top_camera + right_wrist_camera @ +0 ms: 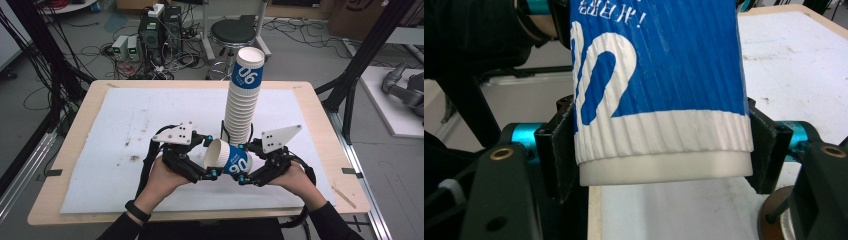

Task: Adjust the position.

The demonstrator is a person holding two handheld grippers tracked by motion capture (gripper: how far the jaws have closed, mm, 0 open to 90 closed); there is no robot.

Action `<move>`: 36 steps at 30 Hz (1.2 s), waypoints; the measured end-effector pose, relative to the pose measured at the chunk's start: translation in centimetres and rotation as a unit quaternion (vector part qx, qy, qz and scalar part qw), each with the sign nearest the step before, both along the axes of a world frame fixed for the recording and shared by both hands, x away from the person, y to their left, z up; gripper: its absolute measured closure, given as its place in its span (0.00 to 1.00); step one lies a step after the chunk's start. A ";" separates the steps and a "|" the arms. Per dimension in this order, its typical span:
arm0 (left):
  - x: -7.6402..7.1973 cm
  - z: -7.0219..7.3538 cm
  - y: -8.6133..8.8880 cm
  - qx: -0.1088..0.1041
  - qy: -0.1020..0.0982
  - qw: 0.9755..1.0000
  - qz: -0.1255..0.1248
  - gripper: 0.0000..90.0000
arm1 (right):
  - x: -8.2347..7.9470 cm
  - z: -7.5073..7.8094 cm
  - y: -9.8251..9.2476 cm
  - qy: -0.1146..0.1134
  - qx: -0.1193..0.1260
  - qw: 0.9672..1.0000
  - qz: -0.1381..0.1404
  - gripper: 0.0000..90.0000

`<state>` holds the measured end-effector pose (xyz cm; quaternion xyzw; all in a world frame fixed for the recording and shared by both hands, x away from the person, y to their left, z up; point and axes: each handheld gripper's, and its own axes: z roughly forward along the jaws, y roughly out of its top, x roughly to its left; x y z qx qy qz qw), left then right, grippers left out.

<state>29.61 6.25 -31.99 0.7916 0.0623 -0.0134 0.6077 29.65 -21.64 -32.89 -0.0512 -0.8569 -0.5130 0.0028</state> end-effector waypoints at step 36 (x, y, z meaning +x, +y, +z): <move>0.0 -0.1 -0.9 -0.084 0.028 0.996 0.030 0.12 | 0.2 -0.3 0.1 0.012 0.047 0.999 0.000 0.34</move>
